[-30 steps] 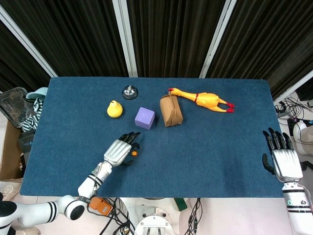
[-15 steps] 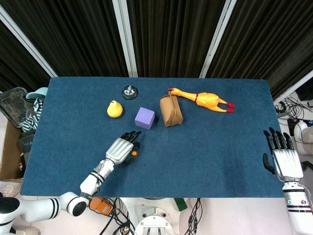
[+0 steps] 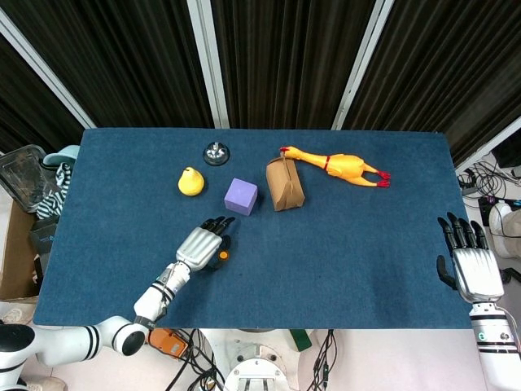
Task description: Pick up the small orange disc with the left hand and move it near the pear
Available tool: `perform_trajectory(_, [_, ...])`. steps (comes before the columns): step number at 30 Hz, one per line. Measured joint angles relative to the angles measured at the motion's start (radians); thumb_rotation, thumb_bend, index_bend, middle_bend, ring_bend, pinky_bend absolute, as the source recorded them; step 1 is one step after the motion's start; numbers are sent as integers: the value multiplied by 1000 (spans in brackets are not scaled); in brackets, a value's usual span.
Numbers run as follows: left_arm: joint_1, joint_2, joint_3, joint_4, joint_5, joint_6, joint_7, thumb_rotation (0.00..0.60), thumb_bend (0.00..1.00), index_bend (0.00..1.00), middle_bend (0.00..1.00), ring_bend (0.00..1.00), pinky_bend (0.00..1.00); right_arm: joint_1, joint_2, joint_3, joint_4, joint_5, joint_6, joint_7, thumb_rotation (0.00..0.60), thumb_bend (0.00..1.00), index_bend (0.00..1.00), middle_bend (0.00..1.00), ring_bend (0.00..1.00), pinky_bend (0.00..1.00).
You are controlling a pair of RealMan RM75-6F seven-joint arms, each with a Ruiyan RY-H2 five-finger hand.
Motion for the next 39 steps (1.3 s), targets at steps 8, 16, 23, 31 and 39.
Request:
perform_trajectory(8, [-8,18,0,-12,-43,-12,27,600,287,483,22,0,131,-1,0,0,-1,0,3,0,600,695,0,34,106,77])
perform_trajectory(16, [-9,72,-3,-67,-51,3,46,600,341,501,42,0,132,0,1,0,-2,2,0,3,600,694,0,34,106,77])
perform_trajectory(23, [-4,216,-36,-183,-90,27,62,600,341,501,42,0,131,0,0,2,-12,10,-5,6,600,694,0,34,105,77])
perform_trajectory(31, [-19,431,-84,-359,-120,58,150,600,341,501,42,0,131,-1,2,3,-17,16,-5,5,600,694,0,33,105,77])
perform_trajectory(39, [-53,652,-128,-598,-196,98,337,600,341,501,42,0,131,-2,3,3,-20,16,-3,4,600,694,0,34,106,77])
